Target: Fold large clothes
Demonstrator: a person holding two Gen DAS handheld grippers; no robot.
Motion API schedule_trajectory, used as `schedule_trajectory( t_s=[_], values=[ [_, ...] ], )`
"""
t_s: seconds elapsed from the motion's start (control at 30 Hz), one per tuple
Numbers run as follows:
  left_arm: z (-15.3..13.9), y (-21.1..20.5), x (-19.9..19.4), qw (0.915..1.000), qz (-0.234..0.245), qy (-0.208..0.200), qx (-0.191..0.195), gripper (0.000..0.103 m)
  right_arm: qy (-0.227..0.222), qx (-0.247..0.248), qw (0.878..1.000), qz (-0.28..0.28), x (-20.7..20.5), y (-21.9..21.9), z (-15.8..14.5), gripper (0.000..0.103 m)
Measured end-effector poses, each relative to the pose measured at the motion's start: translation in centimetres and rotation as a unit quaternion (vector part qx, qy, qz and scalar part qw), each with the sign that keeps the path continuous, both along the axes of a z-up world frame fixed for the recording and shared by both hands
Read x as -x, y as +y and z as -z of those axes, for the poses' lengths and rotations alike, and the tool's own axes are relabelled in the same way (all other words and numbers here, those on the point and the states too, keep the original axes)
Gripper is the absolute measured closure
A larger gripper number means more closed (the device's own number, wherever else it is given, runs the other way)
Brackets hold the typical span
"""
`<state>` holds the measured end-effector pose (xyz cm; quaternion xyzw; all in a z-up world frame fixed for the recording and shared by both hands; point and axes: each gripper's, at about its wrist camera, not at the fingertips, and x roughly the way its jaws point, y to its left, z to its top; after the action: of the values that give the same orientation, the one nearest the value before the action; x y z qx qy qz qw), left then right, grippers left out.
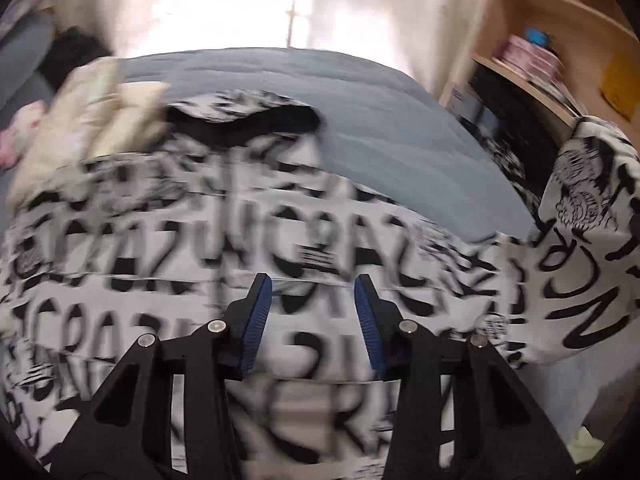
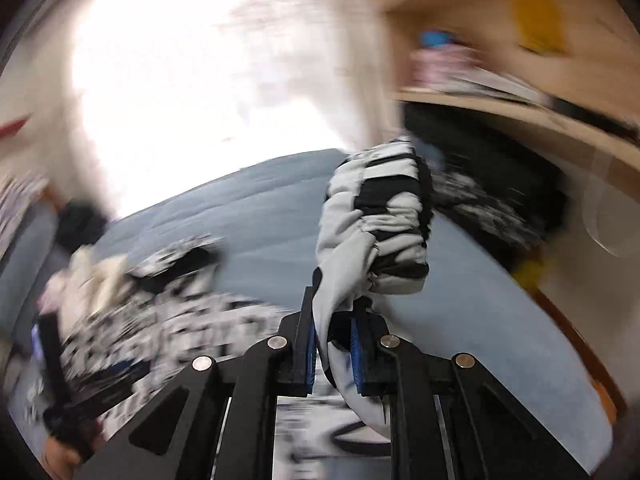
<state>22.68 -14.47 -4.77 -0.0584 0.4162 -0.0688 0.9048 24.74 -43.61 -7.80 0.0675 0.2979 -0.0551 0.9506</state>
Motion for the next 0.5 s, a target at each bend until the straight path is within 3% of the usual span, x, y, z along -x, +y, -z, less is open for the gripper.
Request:
schedule_trajectory(
  t_s=[0.13,0.17,0.23,0.27,0.3,0.4,0.5],
  values=[
    [0.8,5.9,0.6,0.9997,-0.021,0.011,0.008,0.063,0.051,0.039,0.994,-0.085,-4.0,11.3,4.0,0.086],
    [1.4,7.2,0.7,0.9996,-0.023,0.016,0.01,0.063,0.07,0.045,0.992,-0.097,-4.7,13.4,5.6,0.081],
    [2.8,9.2,1.0,0.9991,-0.026,0.029,0.014,0.063,0.117,0.069,0.984,-0.115,-5.7,18.0,10.0,0.06],
    [3.7,10.1,1.1,0.9986,-0.025,0.042,0.022,0.063,0.143,0.094,0.978,-0.12,-5.8,20.2,12.4,0.04],
    [4.5,10.9,1.2,0.9976,-0.021,0.056,0.035,0.063,0.164,0.115,0.972,-0.127,-5.6,21.8,14.5,0.034],
    [6.1,11.7,1.5,0.9948,0.0,0.079,0.065,0.063,0.205,0.178,0.949,-0.158,-4.0,26.0,18.3,0.034],
    [6.9,11.5,1.9,0.9923,0.023,0.082,0.089,0.062,0.174,0.2,0.948,-0.177,-1.1,27.3,16.6,0.032]
  ],
)
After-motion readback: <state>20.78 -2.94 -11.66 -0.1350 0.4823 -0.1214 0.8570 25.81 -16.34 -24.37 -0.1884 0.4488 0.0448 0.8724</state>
